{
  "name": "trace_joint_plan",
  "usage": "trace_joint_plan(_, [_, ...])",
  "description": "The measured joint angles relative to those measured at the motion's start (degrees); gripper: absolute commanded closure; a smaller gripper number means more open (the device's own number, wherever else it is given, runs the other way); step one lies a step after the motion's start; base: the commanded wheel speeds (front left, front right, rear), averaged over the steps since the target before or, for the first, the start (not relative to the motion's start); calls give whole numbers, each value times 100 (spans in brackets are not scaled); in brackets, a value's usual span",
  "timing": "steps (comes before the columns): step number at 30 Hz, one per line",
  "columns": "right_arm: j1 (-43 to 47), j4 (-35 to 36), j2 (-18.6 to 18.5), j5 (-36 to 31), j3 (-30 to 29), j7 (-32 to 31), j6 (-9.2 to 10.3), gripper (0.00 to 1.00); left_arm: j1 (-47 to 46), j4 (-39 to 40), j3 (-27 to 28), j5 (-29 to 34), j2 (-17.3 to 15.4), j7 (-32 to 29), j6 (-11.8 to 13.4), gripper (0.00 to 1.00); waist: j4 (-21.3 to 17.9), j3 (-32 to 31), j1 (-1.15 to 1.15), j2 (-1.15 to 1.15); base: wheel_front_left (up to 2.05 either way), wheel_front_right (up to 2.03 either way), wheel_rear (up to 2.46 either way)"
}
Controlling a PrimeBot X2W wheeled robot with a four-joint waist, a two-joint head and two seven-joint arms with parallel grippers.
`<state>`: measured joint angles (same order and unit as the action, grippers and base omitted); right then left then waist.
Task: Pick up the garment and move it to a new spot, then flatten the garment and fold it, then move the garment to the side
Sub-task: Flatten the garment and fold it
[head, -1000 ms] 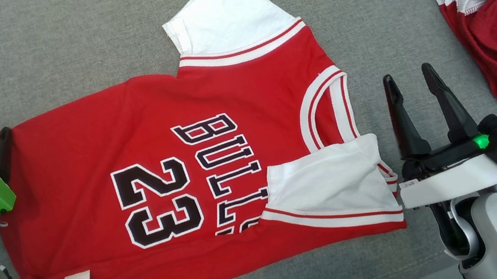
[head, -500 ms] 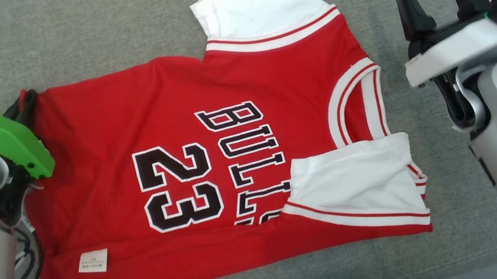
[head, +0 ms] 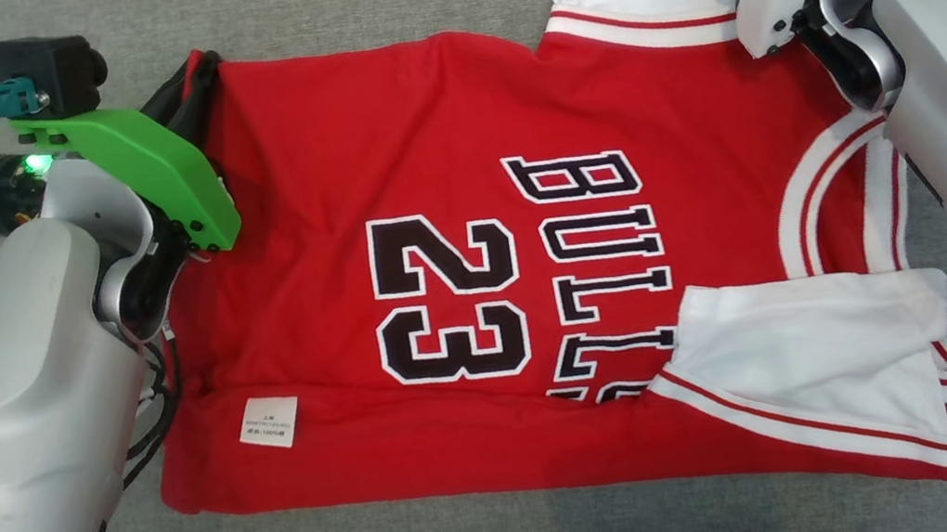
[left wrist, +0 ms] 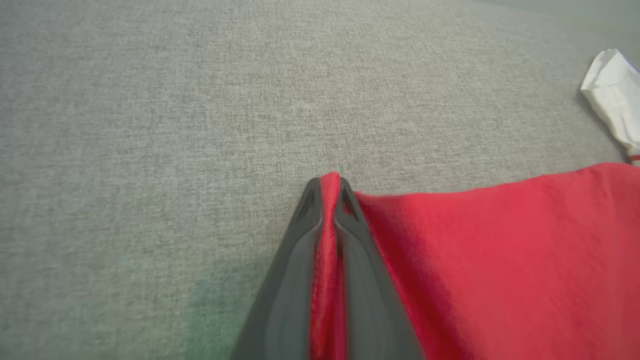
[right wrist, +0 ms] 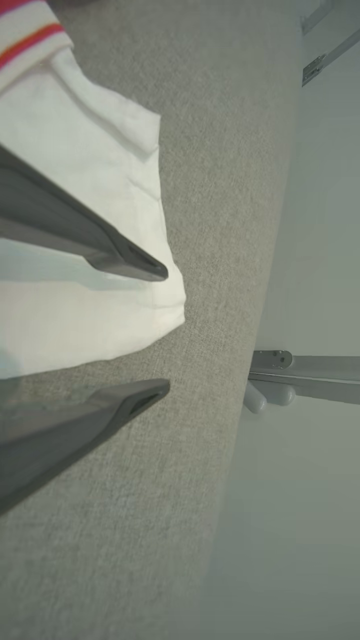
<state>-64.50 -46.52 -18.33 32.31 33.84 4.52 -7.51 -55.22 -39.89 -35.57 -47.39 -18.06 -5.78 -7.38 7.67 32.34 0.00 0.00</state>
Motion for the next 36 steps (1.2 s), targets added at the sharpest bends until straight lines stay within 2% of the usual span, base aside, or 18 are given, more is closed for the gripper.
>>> trace_joint_plan(5, [-415,-381,-103,335,600,-360,0,0,-198,-115,-338,-211,21,220,-19,100,231,167,0,0,0,0,0])
trace_joint_plan(6, [-498,-422,-130,403,704,-453,0,29,-226,-132,-392,-245,19,244,-19,100,256,193,0,0,0,0,0])
trace_joint_plan(8, [-626,-452,-204,567,901,-603,-1,100,-290,-166,-509,-308,9,327,-19,100,293,232,0,0,0,0,0])
trace_joint_plan(15, [-876,-255,-539,1055,1415,-732,-4,100,-425,-265,-719,-553,-185,666,-19,100,229,203,0,0,0,0,0])
trace_joint_plan(26, [-1054,641,-1137,1606,1540,42,-3,100,-500,3,-698,-814,-650,1205,-19,100,28,-39,0,0,0,0,0])
trace_joint_plan(31, [-582,1289,-1336,1817,1388,382,-3,100,-140,357,-558,-1036,-868,1456,-19,100,-91,-162,0,0,0,0,0])
trace_joint_plan(35, [183,2206,-1582,2004,1143,526,-1,100,417,870,-453,-1290,-1162,1595,-19,100,-194,-292,0,0,0,0,0])
trace_joint_plan(36, [183,2206,-1582,2004,1143,526,-1,100,417,870,-453,-1290,-1162,1595,-19,100,-194,-292,0,0,0,0,0])
